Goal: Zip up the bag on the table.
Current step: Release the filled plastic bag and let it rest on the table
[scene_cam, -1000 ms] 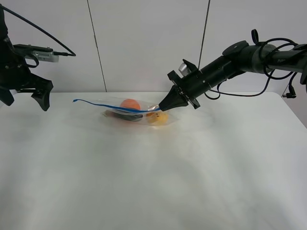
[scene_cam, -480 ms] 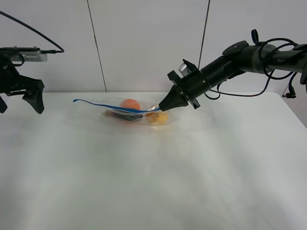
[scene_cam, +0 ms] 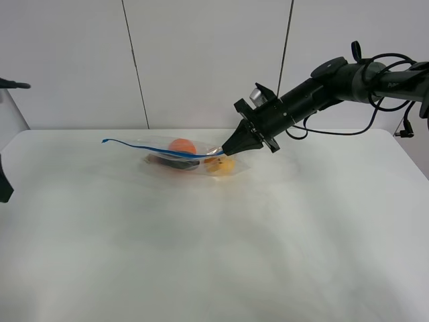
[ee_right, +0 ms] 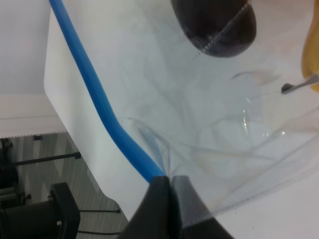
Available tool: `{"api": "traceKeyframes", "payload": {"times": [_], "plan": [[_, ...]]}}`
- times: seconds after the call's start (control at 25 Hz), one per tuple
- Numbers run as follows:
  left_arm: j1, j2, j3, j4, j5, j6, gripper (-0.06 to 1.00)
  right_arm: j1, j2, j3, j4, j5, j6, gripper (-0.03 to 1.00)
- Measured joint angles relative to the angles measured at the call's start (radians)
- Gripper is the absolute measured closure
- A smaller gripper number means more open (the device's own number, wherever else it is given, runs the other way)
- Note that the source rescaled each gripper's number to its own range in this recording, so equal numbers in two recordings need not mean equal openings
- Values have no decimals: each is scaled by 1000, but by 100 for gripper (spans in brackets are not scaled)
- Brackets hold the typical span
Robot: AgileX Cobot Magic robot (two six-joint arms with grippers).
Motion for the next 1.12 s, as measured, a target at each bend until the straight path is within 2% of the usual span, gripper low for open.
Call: {"api": "traceKeyframes", "payload": {"times": [0.2,0.4,0.48,0.64,1.12], "plan": [[0,-225,153,-72,0,0,-6,0,0,0,0,0,0,97],[-7,-366,318,-80,-6,0,-6,0,0,0,0,0,0,97],[-42,-408,374,-80,-12,8,-6,0,0,0,0,0,0,97],[-114,-510,388,-84,-29,16,-6,0,0,0,0,0,0,97],[-123,-864,408,-90,-49,16,-6,0,0,0,0,0,0,97]]}}
